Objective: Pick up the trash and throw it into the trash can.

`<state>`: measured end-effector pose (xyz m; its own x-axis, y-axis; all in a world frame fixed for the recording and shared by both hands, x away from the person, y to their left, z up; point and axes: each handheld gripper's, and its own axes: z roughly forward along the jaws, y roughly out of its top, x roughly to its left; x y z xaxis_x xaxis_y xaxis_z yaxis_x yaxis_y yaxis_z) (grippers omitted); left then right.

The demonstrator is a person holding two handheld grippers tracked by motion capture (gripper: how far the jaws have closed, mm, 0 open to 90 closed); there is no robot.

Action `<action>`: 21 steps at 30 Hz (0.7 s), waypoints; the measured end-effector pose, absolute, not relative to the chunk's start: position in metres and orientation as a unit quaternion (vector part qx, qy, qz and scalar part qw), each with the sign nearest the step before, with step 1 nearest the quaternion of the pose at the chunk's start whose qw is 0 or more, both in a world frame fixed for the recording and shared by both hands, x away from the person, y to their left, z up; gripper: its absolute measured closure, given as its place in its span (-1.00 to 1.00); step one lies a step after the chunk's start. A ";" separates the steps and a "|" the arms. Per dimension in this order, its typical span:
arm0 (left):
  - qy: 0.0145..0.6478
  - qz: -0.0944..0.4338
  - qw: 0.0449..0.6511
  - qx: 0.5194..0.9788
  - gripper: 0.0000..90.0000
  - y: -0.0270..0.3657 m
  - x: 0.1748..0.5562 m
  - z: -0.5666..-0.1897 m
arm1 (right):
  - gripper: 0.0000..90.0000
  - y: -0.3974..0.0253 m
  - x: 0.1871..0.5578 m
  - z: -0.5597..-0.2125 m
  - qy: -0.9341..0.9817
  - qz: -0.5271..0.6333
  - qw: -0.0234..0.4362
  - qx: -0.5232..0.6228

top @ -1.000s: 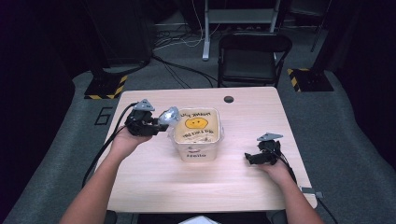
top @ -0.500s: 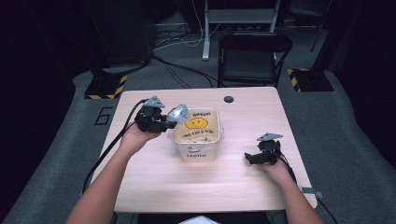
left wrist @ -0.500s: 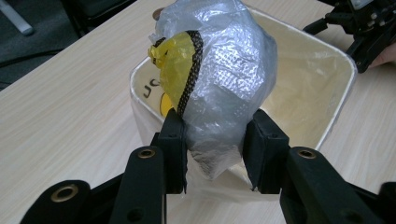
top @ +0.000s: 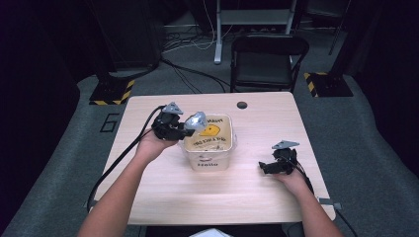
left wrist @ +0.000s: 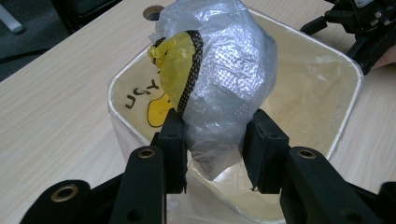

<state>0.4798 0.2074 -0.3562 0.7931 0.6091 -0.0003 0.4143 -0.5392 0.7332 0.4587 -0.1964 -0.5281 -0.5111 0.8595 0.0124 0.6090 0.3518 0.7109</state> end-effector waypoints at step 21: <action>0.295 0.121 0.367 0.874 -0.02 0.190 0.484 -0.372 | -1.00 -0.197 0.459 -0.528 0.803 0.337 0.185 0.455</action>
<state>0.4839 0.1900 -0.3722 0.7961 0.6051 -0.0045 0.4269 -0.5564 0.7129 0.4588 -0.1969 -0.5282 -0.5173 0.8557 0.0098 0.6061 0.3583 0.7102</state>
